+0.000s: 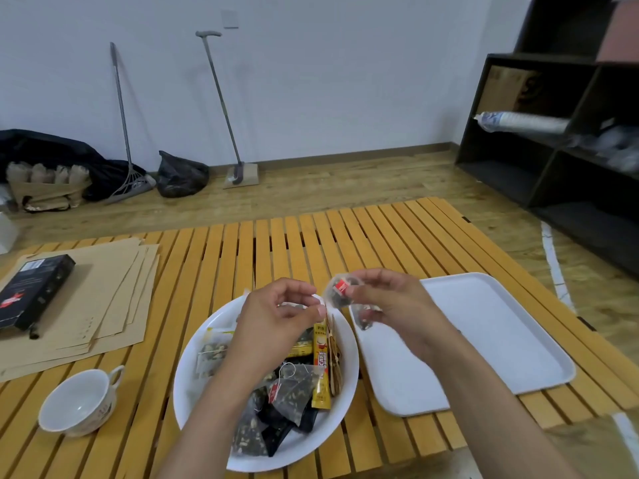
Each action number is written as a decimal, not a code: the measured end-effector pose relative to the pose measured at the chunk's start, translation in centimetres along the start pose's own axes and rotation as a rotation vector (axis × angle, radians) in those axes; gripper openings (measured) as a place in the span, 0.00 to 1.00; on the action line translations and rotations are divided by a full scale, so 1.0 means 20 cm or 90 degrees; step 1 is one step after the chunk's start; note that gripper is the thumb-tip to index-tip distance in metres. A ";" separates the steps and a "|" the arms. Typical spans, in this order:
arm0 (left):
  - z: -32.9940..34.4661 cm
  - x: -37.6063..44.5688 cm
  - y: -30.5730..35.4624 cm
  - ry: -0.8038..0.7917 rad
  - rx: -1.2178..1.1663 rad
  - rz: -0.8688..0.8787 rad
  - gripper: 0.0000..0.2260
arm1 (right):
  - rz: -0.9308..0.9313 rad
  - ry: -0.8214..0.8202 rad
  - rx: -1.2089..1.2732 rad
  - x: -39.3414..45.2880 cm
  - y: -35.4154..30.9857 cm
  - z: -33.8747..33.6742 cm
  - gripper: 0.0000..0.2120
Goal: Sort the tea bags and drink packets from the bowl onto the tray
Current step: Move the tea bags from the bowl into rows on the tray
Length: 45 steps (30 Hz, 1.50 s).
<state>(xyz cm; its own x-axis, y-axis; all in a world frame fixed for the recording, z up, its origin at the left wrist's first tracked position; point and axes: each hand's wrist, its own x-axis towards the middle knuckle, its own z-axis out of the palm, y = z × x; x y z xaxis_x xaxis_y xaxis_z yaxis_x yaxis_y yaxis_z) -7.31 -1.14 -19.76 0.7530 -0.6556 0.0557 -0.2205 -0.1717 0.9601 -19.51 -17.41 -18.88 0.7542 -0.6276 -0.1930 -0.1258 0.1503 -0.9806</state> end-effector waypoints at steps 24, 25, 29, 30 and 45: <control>-0.12 0.05 -0.16 0.049 0.416 -0.004 0.13 | 0.005 0.181 -0.547 0.27 0.25 -0.39 0.17; -0.12 0.05 -0.16 0.045 0.418 -0.011 0.14 | 0.006 0.176 -0.538 0.28 0.26 -0.37 0.18; -0.14 0.05 -0.18 0.041 0.422 -0.025 0.17 | -0.026 0.171 -0.499 0.32 0.28 -0.30 0.19; -0.15 0.05 -0.19 0.042 0.425 -0.025 0.18 | -0.030 0.165 -0.495 0.32 0.29 -0.28 0.19; -0.15 0.06 -0.19 0.024 0.444 -0.026 0.10 | -0.269 -0.039 -0.501 0.08 0.19 0.19 0.17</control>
<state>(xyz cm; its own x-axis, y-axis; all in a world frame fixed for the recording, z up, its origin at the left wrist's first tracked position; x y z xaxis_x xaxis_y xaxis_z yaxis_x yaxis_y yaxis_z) -3.74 0.95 -22.54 0.7876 -0.6145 0.0449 -0.5284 -0.6362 0.5622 -16.39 -15.00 -22.74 0.8678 -0.4667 0.1704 -0.2179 -0.6657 -0.7137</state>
